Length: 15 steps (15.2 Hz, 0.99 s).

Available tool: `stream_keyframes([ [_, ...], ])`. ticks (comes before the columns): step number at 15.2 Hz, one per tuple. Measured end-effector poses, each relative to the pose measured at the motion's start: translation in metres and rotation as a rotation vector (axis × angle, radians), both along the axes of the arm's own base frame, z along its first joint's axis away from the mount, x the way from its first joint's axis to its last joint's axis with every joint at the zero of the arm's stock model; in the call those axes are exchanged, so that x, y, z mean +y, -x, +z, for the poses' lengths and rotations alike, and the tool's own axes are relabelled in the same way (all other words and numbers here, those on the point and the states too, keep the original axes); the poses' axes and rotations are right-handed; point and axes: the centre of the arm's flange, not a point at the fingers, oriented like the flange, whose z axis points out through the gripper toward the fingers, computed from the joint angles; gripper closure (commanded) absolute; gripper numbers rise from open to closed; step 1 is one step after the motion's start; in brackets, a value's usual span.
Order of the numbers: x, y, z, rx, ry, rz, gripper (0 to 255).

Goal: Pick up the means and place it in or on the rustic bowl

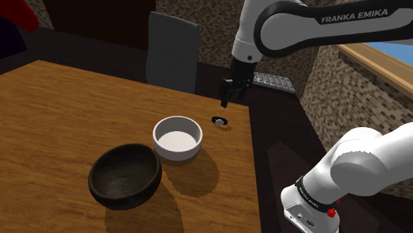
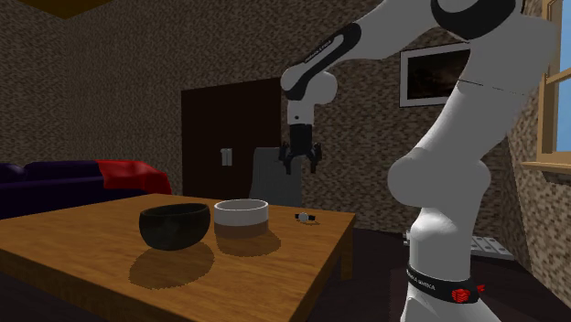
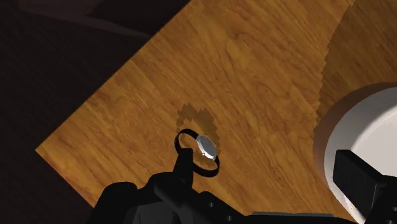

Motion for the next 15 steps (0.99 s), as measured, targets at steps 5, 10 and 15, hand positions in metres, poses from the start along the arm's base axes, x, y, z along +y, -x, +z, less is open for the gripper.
stream_keyframes([
  [5,0.053,-0.022,-0.035,-0.004,-0.004,0.007,0],
  [10,0.107,-0.041,-0.068,-0.007,-0.008,0.015,0],
  [15,0.111,-0.044,-0.095,-0.008,-0.009,0.014,0],
])
